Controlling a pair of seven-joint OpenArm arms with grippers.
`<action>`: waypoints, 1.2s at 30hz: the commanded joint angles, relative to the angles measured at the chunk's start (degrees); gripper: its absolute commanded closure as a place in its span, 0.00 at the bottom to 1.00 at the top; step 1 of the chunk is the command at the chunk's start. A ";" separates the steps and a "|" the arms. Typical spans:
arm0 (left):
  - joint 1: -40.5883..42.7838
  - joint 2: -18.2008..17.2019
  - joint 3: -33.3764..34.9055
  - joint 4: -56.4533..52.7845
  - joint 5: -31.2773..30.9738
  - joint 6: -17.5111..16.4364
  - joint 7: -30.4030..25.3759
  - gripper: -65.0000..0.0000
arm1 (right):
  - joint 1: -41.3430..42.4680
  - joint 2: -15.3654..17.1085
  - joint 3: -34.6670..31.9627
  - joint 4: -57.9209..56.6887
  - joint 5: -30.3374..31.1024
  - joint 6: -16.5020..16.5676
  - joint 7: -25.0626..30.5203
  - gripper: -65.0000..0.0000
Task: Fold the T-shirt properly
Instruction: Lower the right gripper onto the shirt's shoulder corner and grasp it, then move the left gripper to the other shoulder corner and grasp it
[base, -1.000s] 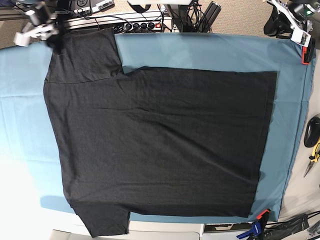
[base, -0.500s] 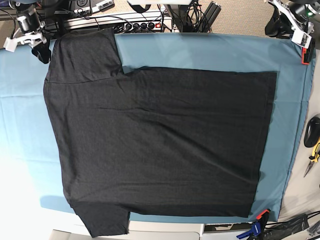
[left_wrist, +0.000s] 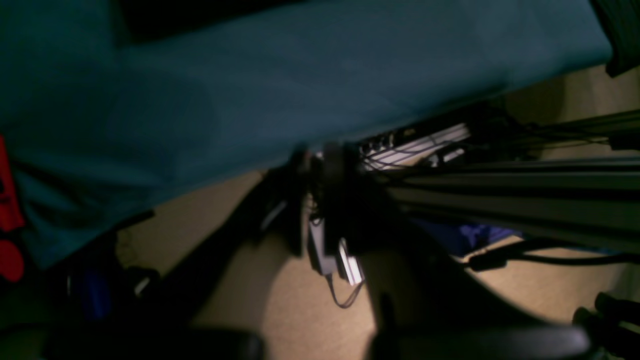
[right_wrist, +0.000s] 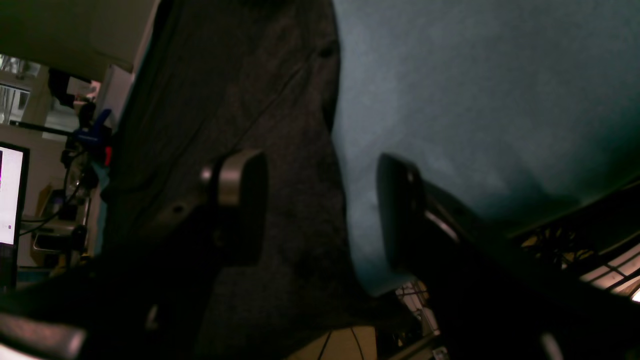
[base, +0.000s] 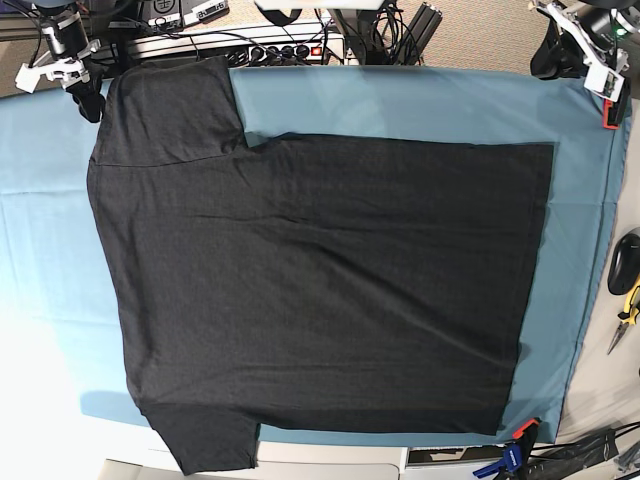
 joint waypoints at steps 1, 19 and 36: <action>0.63 -0.68 -0.44 0.72 -0.79 -0.39 -1.01 0.90 | -0.83 0.74 -0.24 0.33 -0.37 -0.07 -1.99 0.47; 0.46 -0.66 -0.44 0.72 -0.79 -0.35 -1.05 0.90 | -2.38 1.75 -10.23 0.39 -1.66 -0.09 -3.26 0.84; -12.55 -3.10 -0.44 -0.85 -0.33 18.34 0.85 0.60 | -2.36 2.45 -10.25 0.39 -3.15 1.68 -3.10 1.00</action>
